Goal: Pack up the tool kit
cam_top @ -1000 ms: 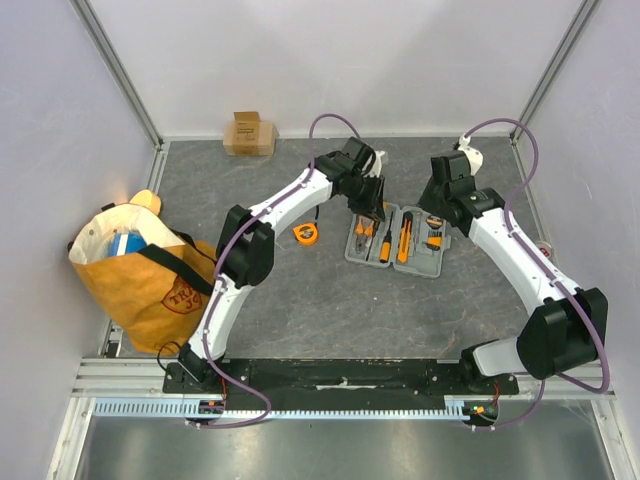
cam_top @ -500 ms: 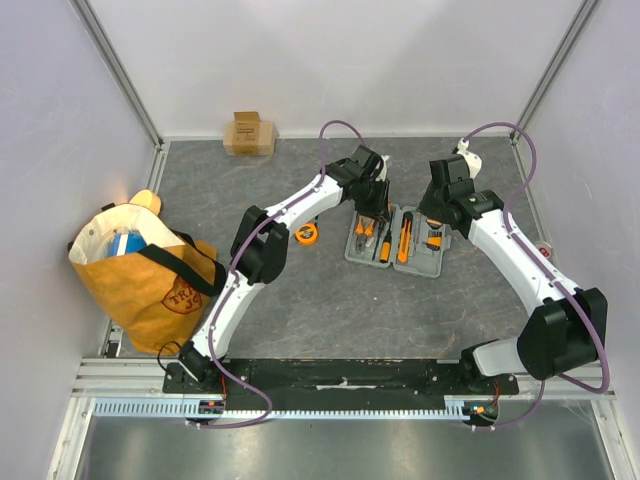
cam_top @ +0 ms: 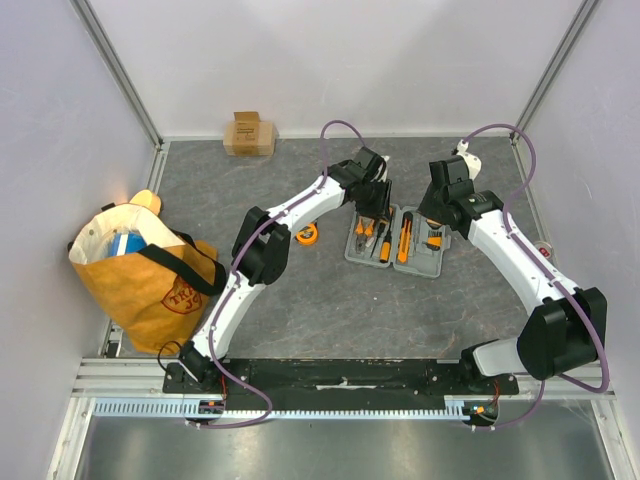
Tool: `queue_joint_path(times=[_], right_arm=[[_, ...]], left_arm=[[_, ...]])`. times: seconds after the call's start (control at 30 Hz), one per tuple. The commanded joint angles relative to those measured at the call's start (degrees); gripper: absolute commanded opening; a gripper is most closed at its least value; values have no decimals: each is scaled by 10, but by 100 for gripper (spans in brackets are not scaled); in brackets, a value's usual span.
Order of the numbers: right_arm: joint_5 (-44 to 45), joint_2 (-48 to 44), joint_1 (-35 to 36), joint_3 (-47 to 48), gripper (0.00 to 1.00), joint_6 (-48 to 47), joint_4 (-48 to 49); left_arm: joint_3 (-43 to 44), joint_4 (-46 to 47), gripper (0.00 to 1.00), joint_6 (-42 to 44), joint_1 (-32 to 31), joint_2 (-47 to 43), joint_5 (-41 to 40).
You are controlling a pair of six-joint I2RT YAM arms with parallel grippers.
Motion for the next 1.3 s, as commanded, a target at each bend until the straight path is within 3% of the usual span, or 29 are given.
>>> queue_joint_path(times=[0.0,0.23,0.57,0.8,1.27], right_arm=[[0,-7,-2,0,35,7,2],[-1,-9,-3,3,36,6,2],[-37,29,-1,24,36,-11,14],[-76,105,21,51,38,-44,40],[-125,253,45,111,27,-55,90]], left_arm=[[27,5,46,-19,0,-5,-18],[30,7,49,-25,0,-27,-13],[-70,-5,26,-68,-1,-125,39],[-177,-10,23,-113,-1,-175,88],[-206,-11,18,-177,-4,-129,107]])
